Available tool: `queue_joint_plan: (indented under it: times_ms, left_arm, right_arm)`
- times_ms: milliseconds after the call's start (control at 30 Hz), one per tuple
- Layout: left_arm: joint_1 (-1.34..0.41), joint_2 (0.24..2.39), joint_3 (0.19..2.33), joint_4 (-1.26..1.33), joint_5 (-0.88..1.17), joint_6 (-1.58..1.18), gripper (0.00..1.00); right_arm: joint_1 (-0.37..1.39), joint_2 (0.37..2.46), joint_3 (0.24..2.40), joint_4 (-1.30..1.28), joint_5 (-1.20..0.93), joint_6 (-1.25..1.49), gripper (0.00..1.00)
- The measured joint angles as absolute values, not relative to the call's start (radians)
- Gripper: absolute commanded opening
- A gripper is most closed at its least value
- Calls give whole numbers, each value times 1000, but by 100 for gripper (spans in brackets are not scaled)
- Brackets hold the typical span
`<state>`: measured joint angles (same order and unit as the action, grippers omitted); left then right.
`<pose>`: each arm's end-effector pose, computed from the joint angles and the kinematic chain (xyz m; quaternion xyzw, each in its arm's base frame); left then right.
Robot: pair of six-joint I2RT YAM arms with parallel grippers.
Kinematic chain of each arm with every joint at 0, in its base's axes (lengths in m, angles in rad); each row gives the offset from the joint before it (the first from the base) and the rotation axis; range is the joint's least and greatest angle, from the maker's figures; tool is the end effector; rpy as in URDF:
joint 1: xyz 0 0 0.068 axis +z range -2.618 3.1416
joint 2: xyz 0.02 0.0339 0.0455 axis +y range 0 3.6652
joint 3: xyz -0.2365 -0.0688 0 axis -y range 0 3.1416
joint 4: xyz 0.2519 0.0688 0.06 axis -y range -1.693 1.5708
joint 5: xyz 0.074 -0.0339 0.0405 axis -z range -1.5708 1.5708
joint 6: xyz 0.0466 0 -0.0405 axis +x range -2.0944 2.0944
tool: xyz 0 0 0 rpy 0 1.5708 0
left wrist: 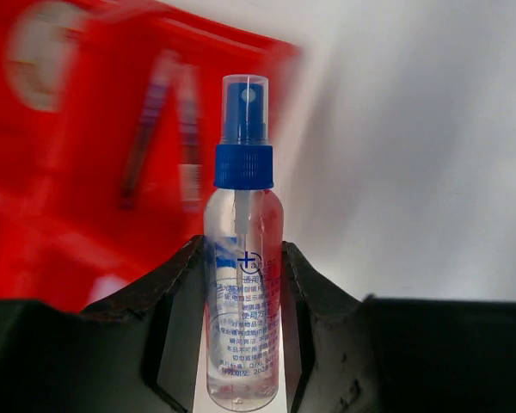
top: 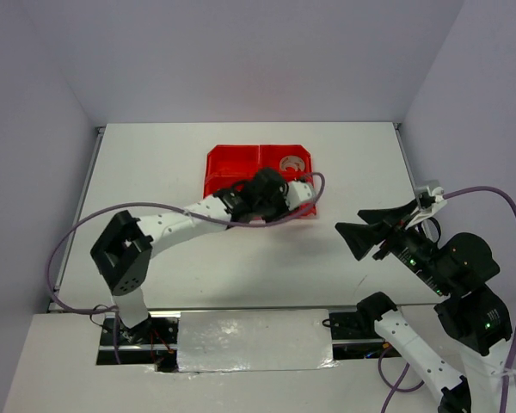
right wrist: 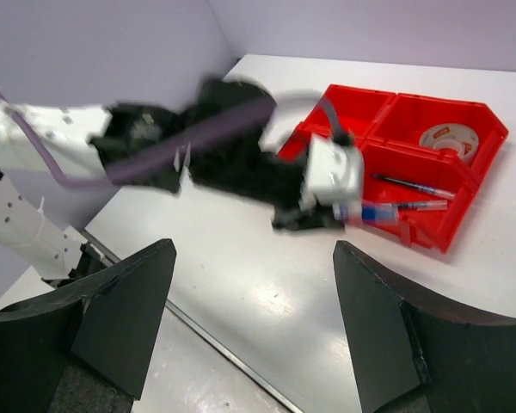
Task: Sort the stationery into containers
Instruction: Place the stationery in the storage box.
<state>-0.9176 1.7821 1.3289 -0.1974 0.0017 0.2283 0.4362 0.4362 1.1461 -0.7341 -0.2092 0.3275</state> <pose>0.2542 -0.3322 0.2153 0.4861 0.7527 -0.1507 0.4177 0.0658 0.0414 0.4202 -0.1115 0.7067 0.3282 0.6168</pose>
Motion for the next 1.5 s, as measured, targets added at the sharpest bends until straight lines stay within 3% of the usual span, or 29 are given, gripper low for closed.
queue_joint_plan:
  times_ms: [267, 567, 800, 833, 900, 1333, 1500]
  left_arm:
    - [-601, 1747, 1555, -250, 60, 661, 0]
    - [-317, 1967, 1698, -268, 313, 996, 0]
    - [-297, 2062, 1756, -353, 495, 1124, 3]
    - [-297, 2068, 1758, -352, 507, 1128, 5]
    - [-297, 2073, 1758, -352, 530, 1128, 19]
    - [-291, 2113, 1777, -330, 539, 1118, 27]
    - [-289, 2143, 1777, -327, 533, 1114, 38]
  right_arm:
    - [436, 443, 1148, -734, -212, 326, 82]
    - [436, 482, 1125, -735, -218, 305, 82]
    - [436, 513, 1085, -736, -198, 292, 82]
    - [436, 521, 1085, -735, -197, 291, 82]
    - [436, 533, 1085, -735, -197, 290, 82]
    - [436, 541, 1085, -735, -198, 286, 82]
    - [436, 540, 1082, -732, -199, 286, 82]
